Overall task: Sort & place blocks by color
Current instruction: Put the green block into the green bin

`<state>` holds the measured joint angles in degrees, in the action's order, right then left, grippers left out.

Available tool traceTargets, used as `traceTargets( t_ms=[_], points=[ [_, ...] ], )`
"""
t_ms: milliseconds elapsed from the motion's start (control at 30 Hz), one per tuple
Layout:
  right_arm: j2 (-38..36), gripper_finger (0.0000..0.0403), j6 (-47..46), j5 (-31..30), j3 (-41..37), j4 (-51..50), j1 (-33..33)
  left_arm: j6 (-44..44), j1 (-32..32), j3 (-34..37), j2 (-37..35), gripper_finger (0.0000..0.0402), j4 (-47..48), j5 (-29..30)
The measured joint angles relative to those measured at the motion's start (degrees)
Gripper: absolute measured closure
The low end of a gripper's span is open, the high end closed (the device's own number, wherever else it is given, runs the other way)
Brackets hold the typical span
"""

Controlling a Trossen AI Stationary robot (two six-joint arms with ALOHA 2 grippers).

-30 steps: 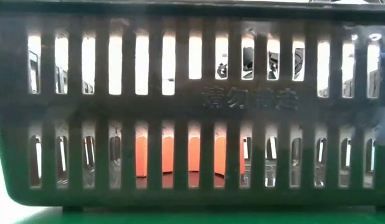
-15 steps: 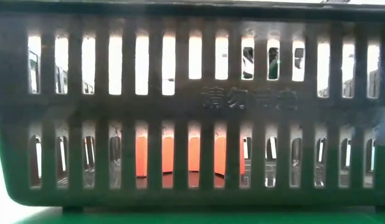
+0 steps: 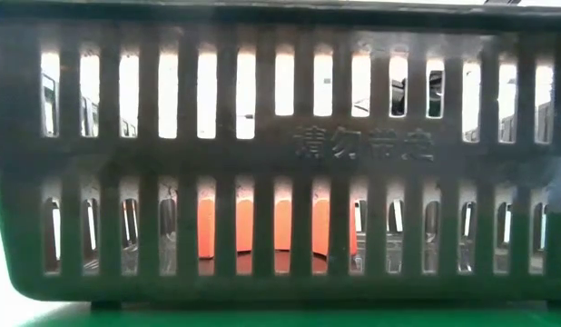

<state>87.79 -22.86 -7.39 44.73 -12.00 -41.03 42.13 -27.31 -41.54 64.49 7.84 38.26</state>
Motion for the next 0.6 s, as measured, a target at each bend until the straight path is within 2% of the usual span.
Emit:
traceTargets(
  t_ms=[300, 433, 600],
  points=[
    [0.0, 0.0145, 2.9, 0.0, -4.4, 2.2, -0.1, 0.0, 0.0, 0.0, 0.0, 0.0202, 0.1, 0.8],
    [-0.2, 0.0191, 4.0, -0.6, -6.9, 5.9, 0.1, 0.0, 0.0, 0.0, 0.0, 0.0202, 0.1, 0.8],
    [-0.3, 0.0275, 4.1, -0.8, -10.0, 12.8, 0.1, 0.1, 0.0, 0.0, 0.0, 0.0202, 0.1, 0.8]
  ],
)
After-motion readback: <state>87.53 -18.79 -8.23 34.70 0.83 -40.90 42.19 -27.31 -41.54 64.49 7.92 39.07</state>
